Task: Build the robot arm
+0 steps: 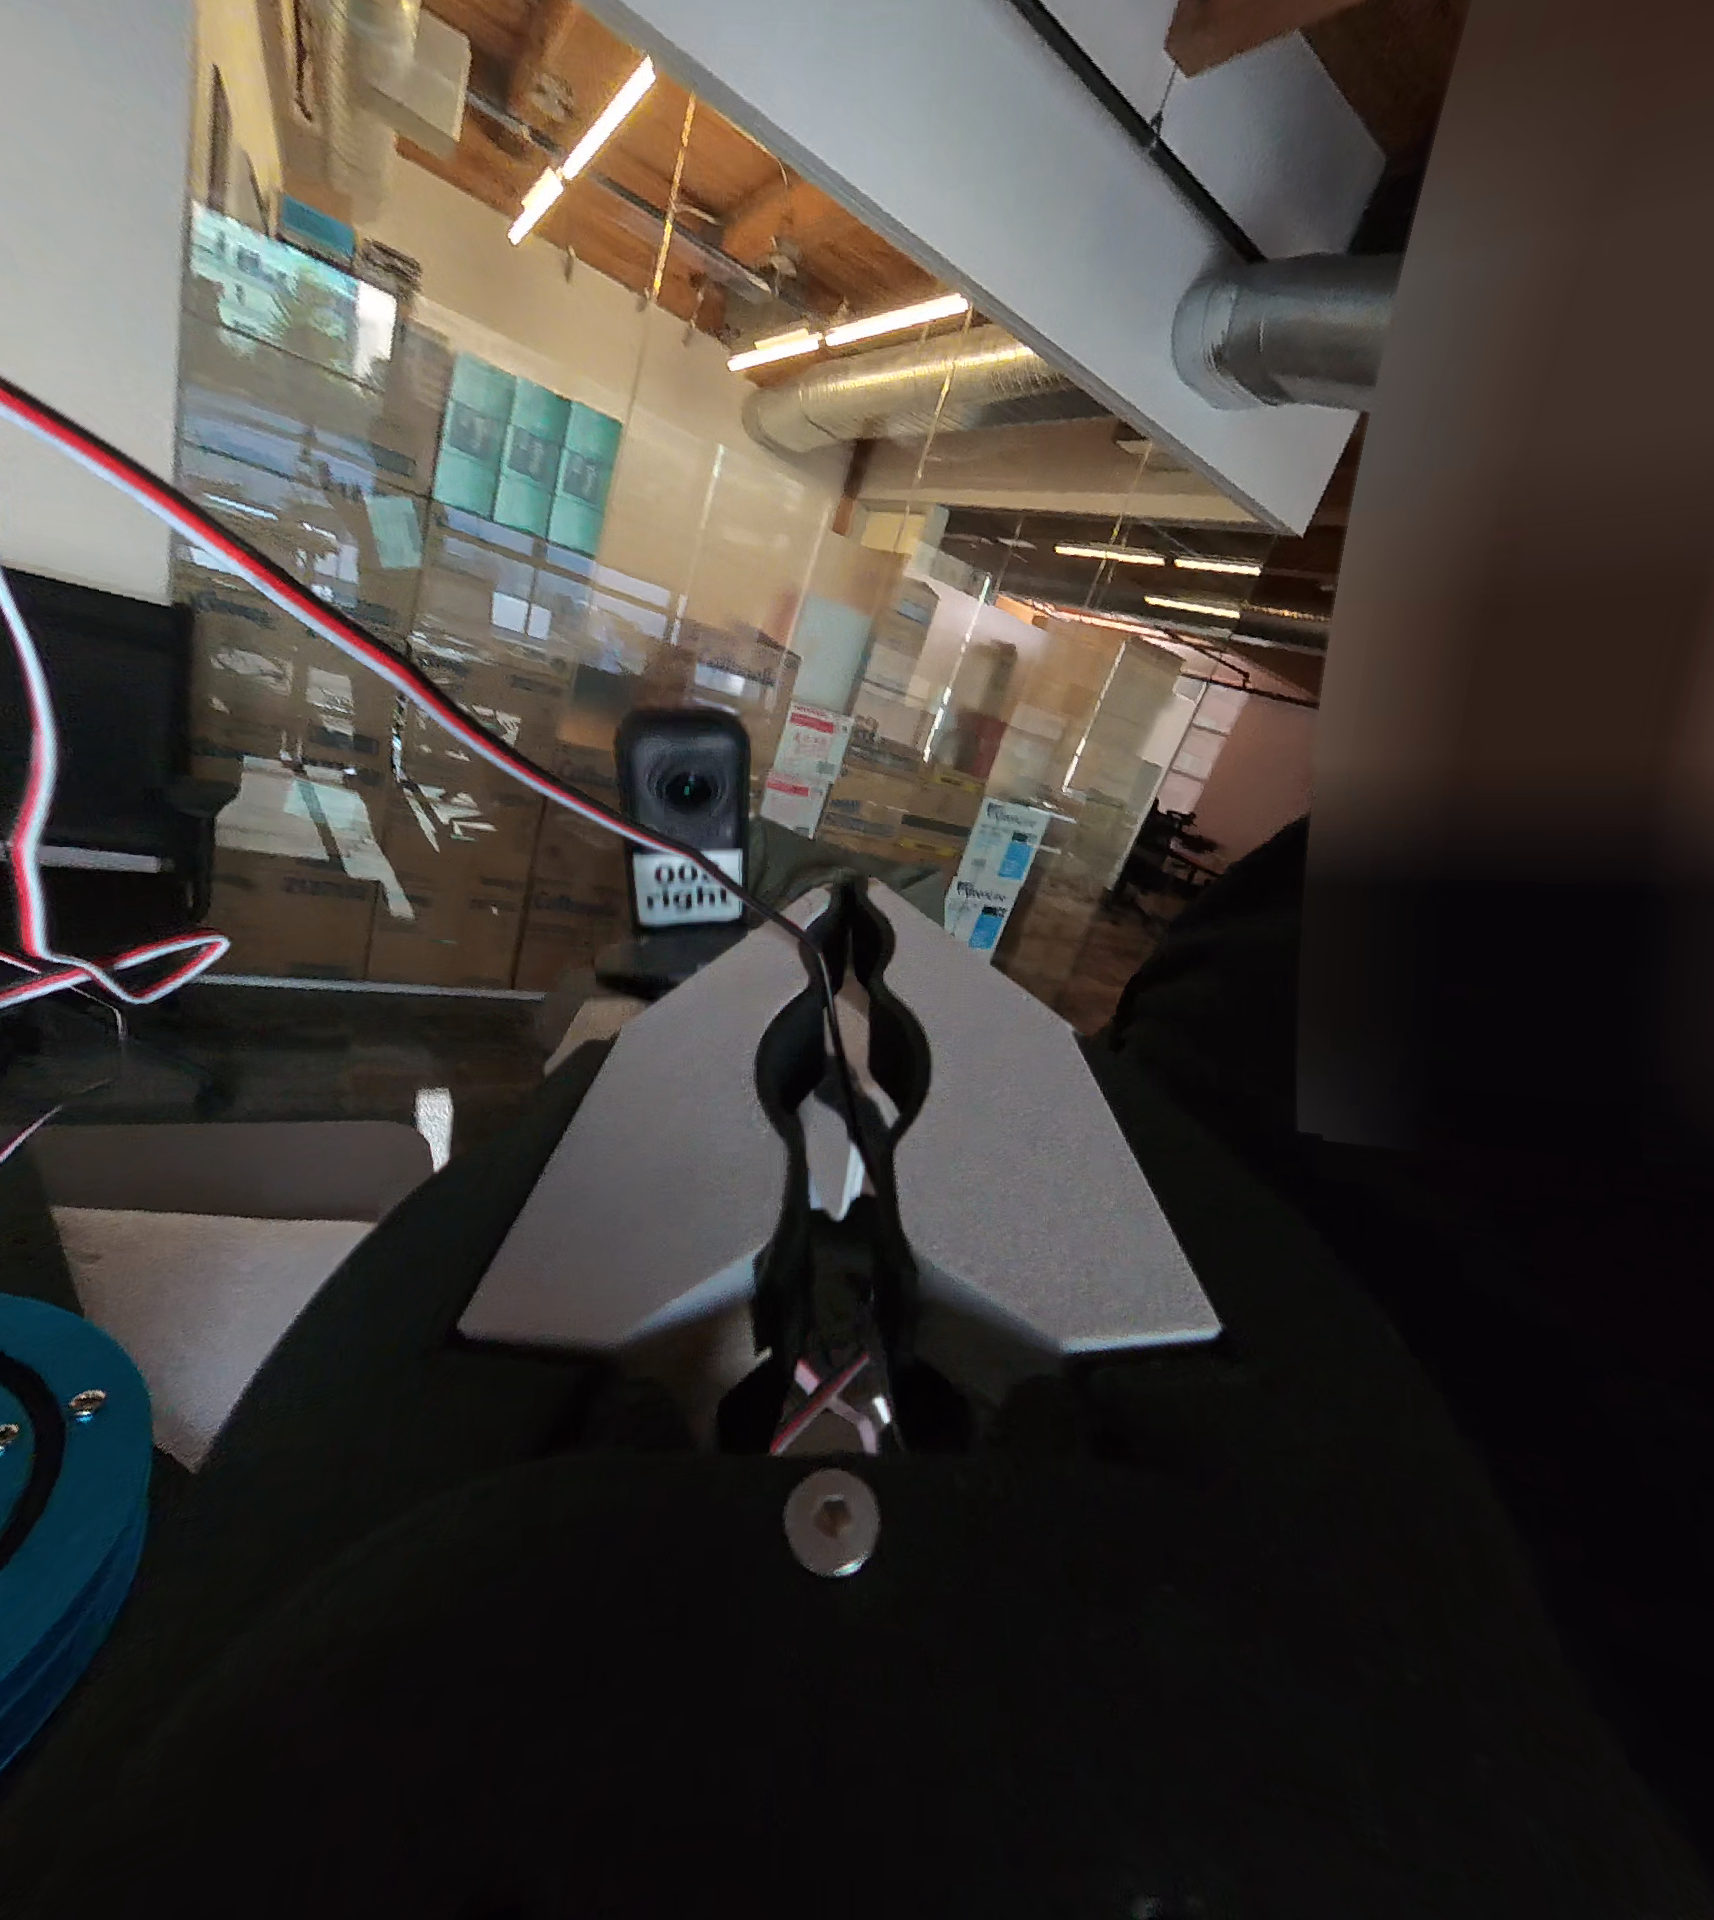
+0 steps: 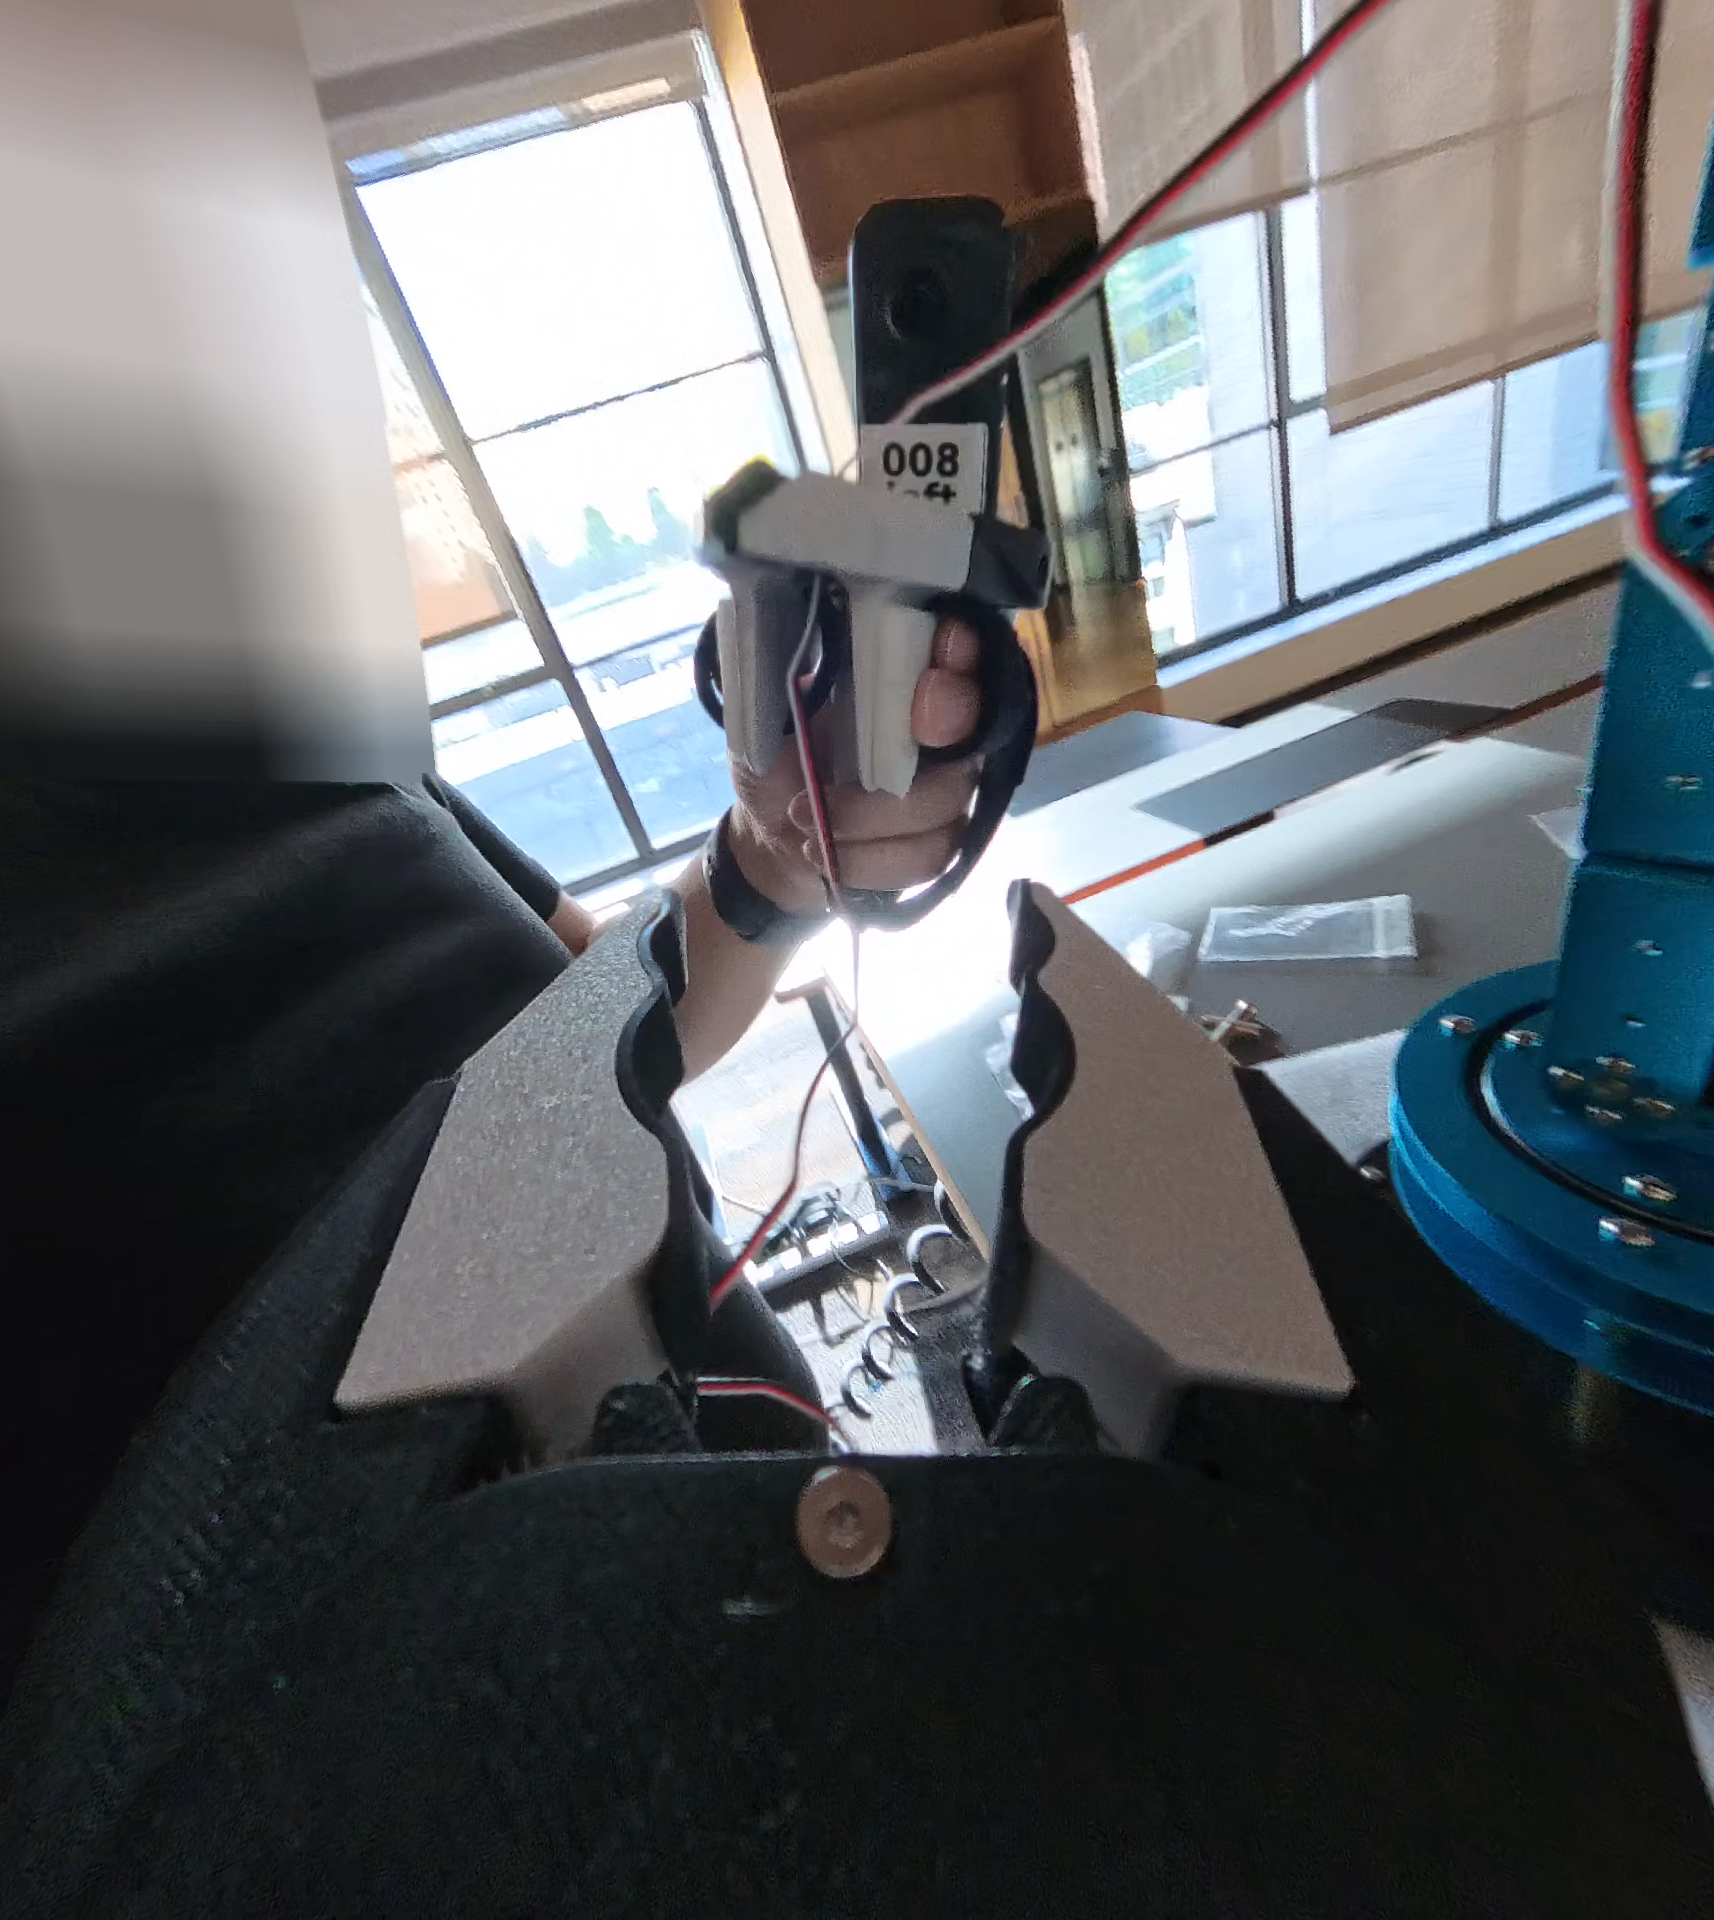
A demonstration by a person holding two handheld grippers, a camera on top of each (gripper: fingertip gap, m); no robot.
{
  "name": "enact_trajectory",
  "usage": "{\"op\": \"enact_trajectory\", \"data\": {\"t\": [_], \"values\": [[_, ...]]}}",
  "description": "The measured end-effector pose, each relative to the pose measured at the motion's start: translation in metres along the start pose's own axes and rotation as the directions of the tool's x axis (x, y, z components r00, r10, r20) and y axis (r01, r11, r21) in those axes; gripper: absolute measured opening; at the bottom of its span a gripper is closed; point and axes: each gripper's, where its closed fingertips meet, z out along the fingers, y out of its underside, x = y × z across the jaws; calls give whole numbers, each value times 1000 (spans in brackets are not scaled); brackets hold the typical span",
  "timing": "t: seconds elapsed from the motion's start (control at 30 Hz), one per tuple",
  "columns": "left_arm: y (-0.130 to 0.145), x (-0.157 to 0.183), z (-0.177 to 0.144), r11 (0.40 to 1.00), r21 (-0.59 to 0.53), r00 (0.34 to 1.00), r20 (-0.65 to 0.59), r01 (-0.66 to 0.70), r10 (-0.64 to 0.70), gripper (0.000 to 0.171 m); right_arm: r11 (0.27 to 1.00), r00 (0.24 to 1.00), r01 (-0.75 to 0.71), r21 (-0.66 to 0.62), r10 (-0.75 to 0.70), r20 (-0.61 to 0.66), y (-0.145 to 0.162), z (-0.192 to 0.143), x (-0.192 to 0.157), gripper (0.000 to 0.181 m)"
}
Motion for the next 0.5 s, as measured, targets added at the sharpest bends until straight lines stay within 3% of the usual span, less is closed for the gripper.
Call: {"op": "enact_trajectory", "data": {"t": [0.1, 0.2, 0.33, 0.43, 0.5], "values": [[-8, -1, 1, 1000, 16, 999, 35, 17, -18, 0, 995, 999, -32, 90, 34, -18, 2, 17, 12, 66], [-12, -11, 6, 1000, -3, 992, 128, 13, -12, 0, 982, 991, 83, 169, -63, -118, -6, 32, 26, 71], [-17, -23, 16, 999, -28, 968, 252, 18, -10, 0, 976, 977, 199, 84, -191, -93, -7, 54, 17, 73], [-20, -24, 27, 999, -41, 958, 288, 15, -3, 0, 975, 970, 222, -9, -222, -97, -3, 56, 23, 24], [-27, -24, 30, 1000, -14, 949, 316, 8, -3, 0, 974, 967, 220, -46, -224, -122, -2, 48, 34, 15]]}}
